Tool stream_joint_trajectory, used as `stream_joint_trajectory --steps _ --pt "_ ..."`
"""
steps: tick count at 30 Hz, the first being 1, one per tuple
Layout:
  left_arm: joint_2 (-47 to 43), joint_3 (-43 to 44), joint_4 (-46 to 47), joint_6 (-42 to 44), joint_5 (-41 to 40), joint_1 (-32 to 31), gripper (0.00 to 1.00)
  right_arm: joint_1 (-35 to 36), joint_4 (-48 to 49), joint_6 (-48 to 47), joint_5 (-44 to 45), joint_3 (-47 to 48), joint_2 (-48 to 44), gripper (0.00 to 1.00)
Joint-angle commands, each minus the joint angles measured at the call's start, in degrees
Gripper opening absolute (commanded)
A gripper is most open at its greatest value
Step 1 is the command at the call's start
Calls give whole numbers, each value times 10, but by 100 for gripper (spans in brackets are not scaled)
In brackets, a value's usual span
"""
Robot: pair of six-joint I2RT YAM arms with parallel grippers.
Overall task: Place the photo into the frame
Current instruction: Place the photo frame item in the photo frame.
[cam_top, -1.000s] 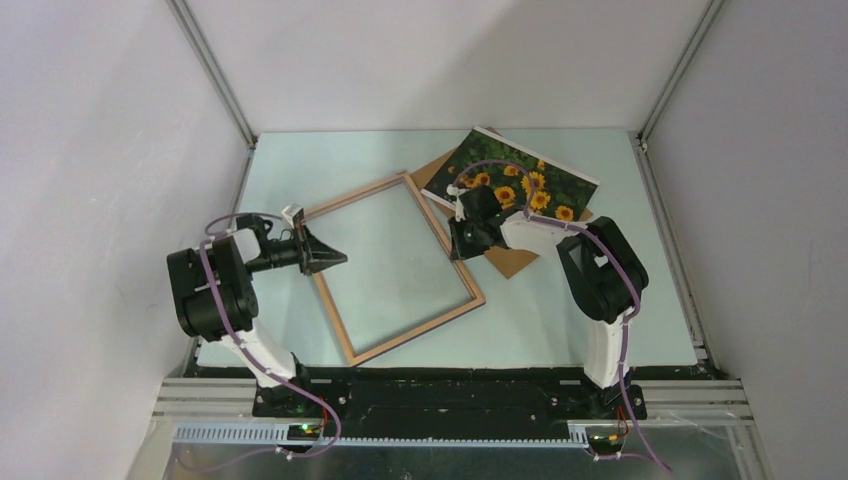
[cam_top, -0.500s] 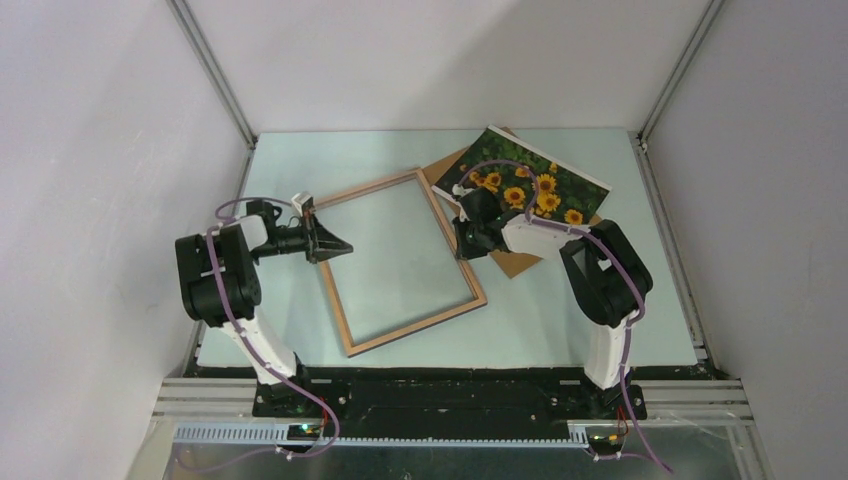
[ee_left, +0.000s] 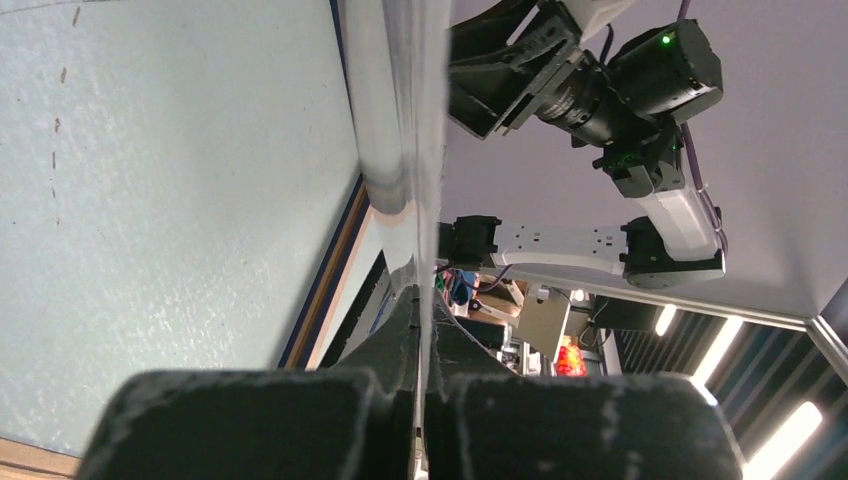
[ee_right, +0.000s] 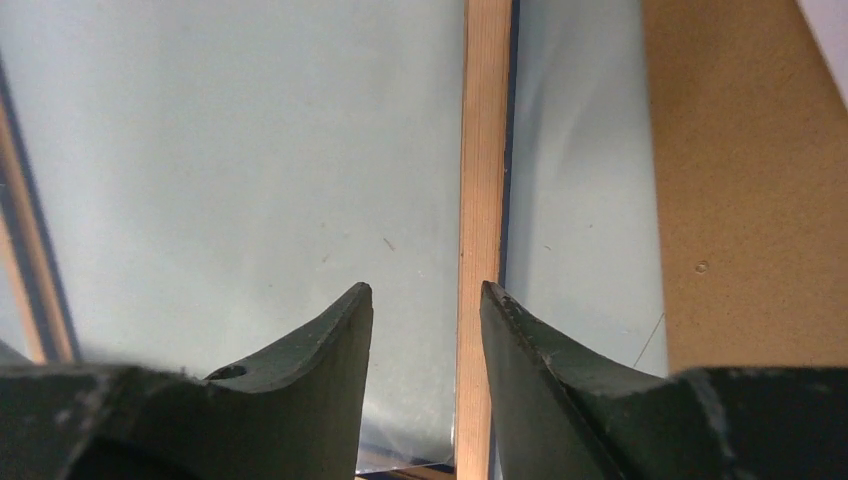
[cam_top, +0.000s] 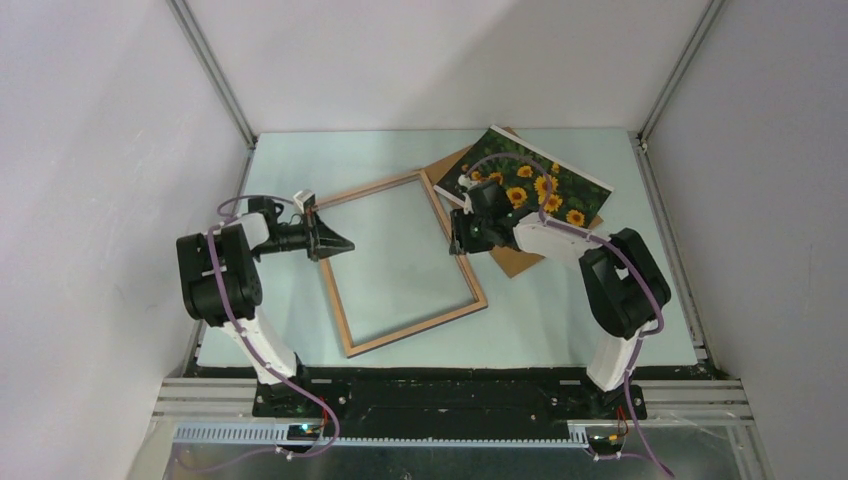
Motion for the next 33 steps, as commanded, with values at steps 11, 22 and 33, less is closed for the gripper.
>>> stream_joint_trajectory --steps 11,22,33 --pt "-6 32 0 -43 48 -14 0 -46 10 -22 -53 6 -43 51" --pt "-6 37 -1 -52 66 -20 0 -48 19 -41 -41 -2 -49 49" --pt "-3 41 -2 -54 53 -21 0 -45 22 -47 -33 -5 -55 48"
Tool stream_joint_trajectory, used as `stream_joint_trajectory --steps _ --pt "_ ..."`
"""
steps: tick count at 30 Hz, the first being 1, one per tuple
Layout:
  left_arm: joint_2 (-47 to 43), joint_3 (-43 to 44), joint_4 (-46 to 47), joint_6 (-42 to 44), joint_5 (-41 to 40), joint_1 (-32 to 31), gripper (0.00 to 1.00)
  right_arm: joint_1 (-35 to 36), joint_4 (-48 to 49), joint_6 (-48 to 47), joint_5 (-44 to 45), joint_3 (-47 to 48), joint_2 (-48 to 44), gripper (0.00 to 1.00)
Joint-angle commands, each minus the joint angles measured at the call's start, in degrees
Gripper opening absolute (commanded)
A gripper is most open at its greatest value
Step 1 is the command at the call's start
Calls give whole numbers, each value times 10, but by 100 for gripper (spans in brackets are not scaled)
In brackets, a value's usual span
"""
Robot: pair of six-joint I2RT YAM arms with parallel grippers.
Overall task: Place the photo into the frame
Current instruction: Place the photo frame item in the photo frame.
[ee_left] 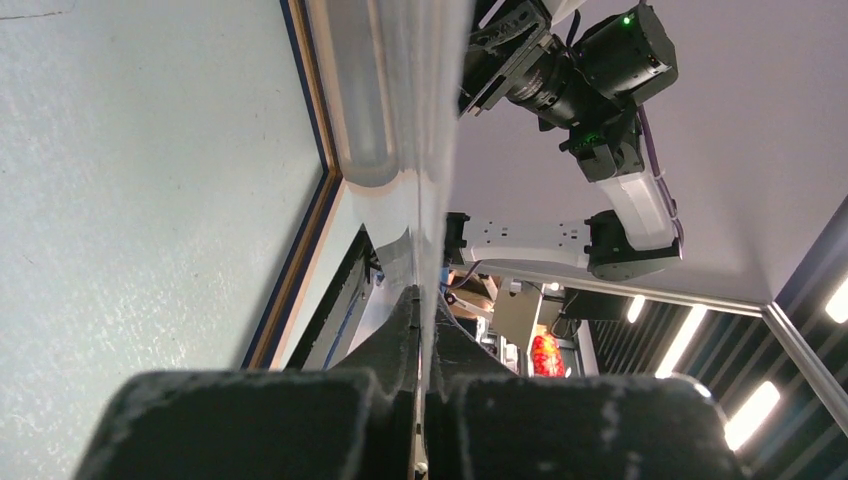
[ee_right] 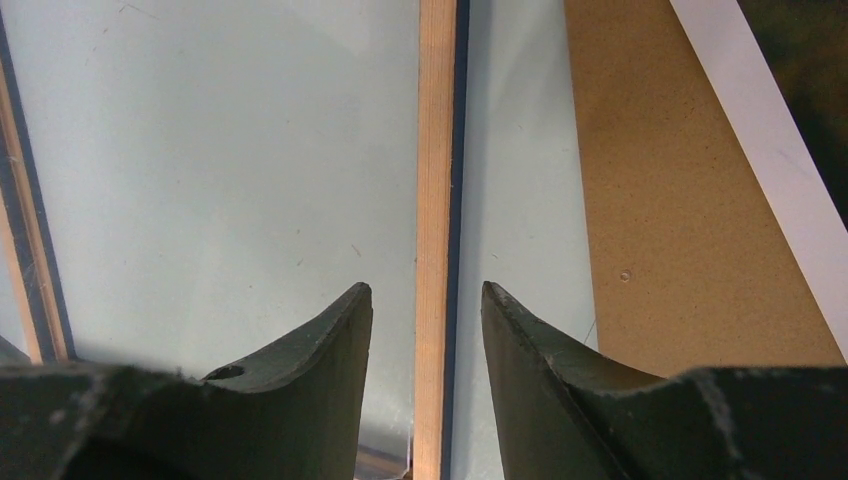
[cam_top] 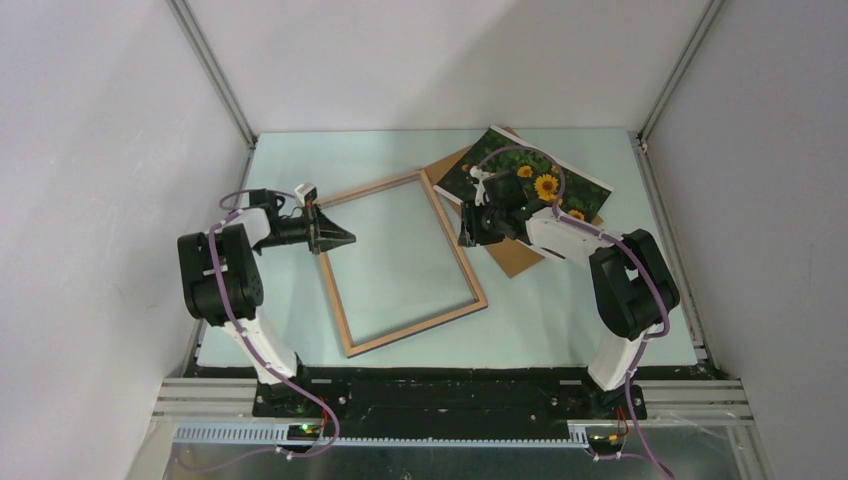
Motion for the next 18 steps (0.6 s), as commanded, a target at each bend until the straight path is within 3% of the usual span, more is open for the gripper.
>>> stream_joint_trajectory --steps 1,18 --pt "-1 12 -2 -3 22 -9 0 2 18 -9 11 -3 -30 48" --pt "33 -10 -3 38 25 -13 0 3 16 -14 13 -3 -22 48"
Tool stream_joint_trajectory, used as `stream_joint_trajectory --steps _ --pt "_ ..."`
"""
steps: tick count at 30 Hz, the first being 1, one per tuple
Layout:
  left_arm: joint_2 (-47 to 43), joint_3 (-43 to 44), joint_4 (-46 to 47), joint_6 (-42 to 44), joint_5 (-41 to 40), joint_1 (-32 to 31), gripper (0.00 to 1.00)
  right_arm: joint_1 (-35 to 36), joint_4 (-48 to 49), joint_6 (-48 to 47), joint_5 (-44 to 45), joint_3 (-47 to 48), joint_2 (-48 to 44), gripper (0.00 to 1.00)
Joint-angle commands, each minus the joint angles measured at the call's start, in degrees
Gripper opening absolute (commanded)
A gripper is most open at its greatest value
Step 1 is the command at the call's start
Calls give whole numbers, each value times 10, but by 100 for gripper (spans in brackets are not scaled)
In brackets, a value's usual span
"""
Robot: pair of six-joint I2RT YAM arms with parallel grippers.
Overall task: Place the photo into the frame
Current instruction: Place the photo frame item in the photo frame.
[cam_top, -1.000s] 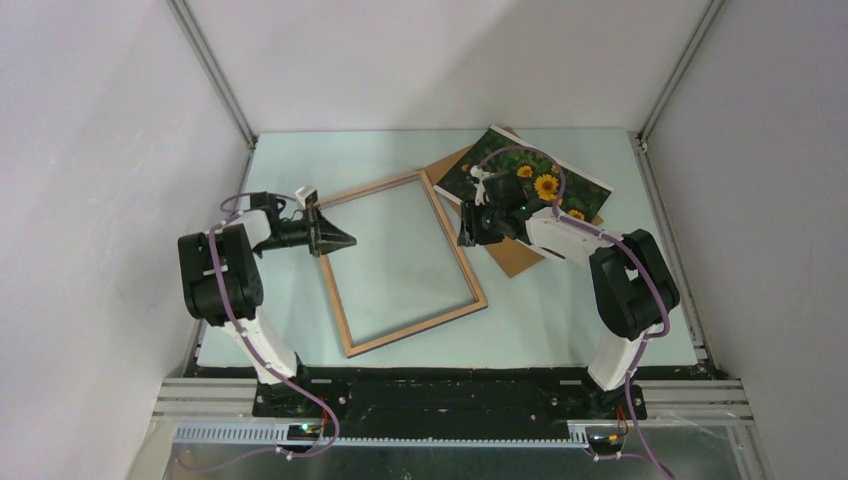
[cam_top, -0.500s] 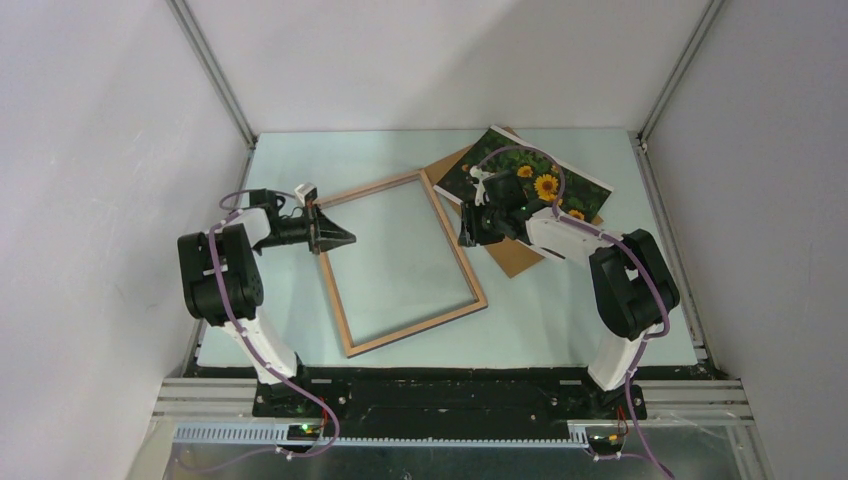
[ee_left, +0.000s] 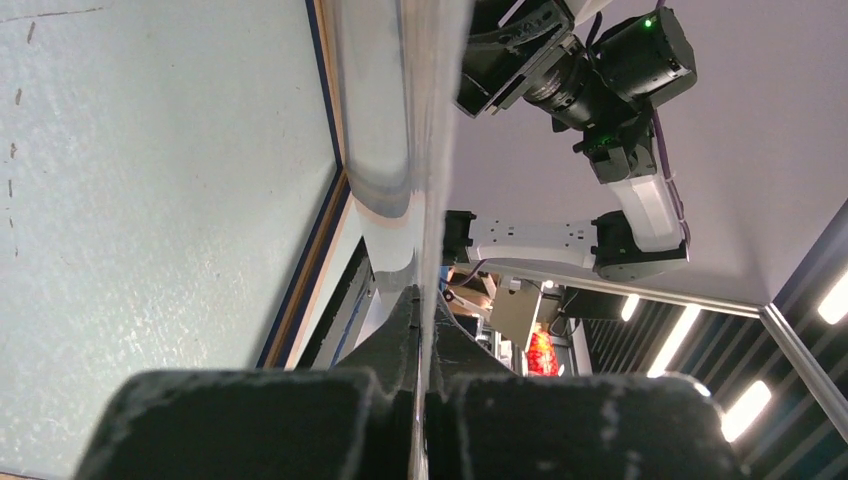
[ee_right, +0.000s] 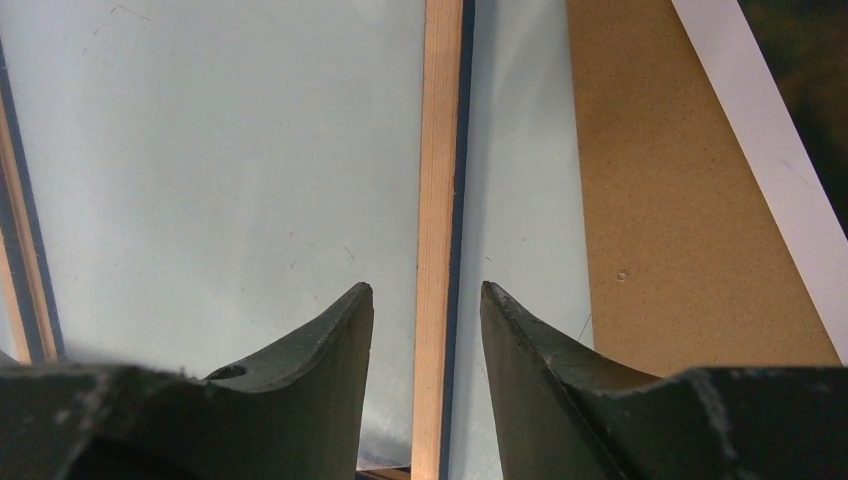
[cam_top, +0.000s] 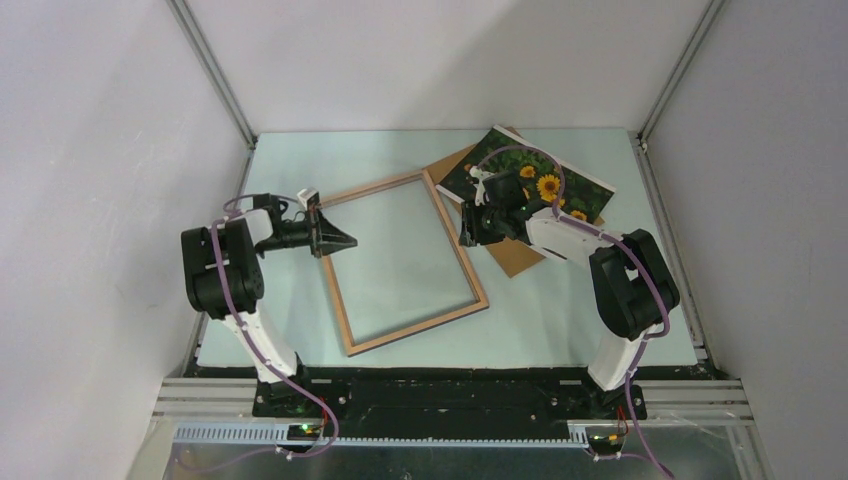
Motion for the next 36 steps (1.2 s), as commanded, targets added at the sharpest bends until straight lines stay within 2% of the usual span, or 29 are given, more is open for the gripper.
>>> stream_joint_trajectory --steps 1,36 --pt "6 -9 -4 16 27 -12 0 3 14 -9 7 -2 -21 48" --pt "-4 -8 -18 12 58 -13 0 5 34 -18 -7 -6 38 42"
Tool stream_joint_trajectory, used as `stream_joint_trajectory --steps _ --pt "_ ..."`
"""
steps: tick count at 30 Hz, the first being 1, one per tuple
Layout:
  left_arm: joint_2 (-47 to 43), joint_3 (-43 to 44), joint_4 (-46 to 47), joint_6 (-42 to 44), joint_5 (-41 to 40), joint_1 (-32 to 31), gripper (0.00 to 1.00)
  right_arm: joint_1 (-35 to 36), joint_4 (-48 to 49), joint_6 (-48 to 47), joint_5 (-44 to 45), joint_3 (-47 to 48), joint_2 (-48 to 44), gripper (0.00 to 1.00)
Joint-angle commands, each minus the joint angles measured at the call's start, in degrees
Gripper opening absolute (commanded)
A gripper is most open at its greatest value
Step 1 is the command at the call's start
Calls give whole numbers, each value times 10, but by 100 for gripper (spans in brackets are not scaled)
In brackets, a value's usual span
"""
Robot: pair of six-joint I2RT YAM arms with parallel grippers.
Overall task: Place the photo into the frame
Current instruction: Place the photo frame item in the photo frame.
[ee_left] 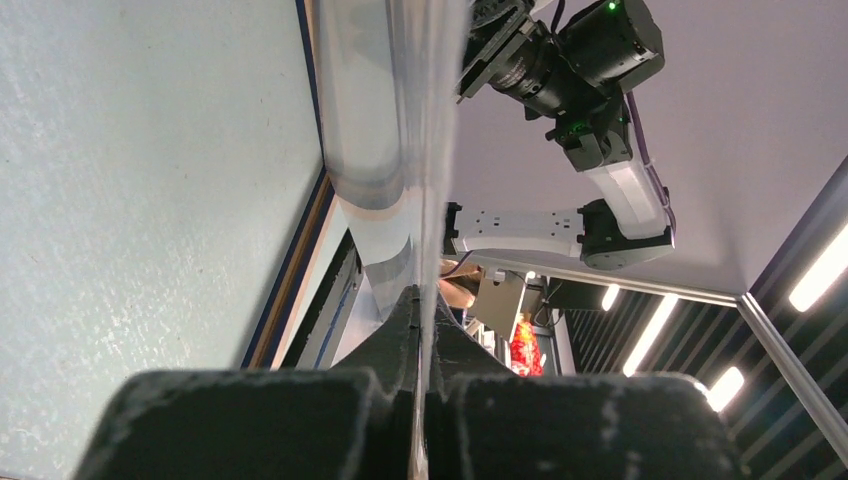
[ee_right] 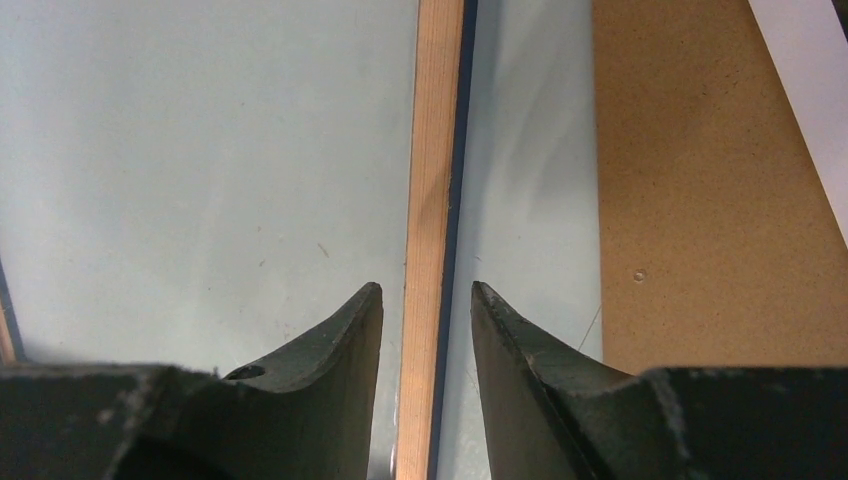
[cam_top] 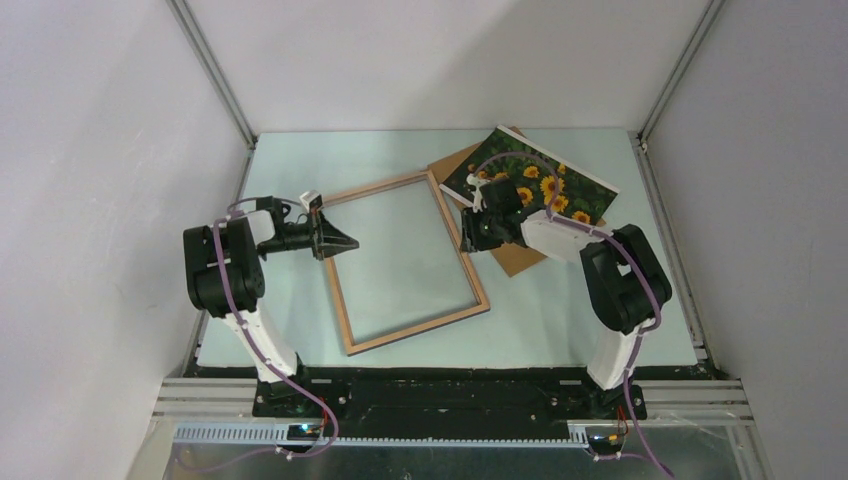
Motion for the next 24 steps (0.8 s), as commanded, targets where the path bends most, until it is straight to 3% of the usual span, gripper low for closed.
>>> stream_joint_trajectory --steps 1,11,18,24 --pt "-11 -1 -12 8 40 -9 0 0 24 -12 -9 11 17 42" --pt "2 -17 -19 19 54 -15 0 -10 -13 -7 -32 89 78 40" --pt "5 -20 -23 35 45 -14 0 -13 -27 18 -35 97 91 16" --pt "15 -18 -26 46 28 -9 0 -6 -31 39 -37 93 89 5"
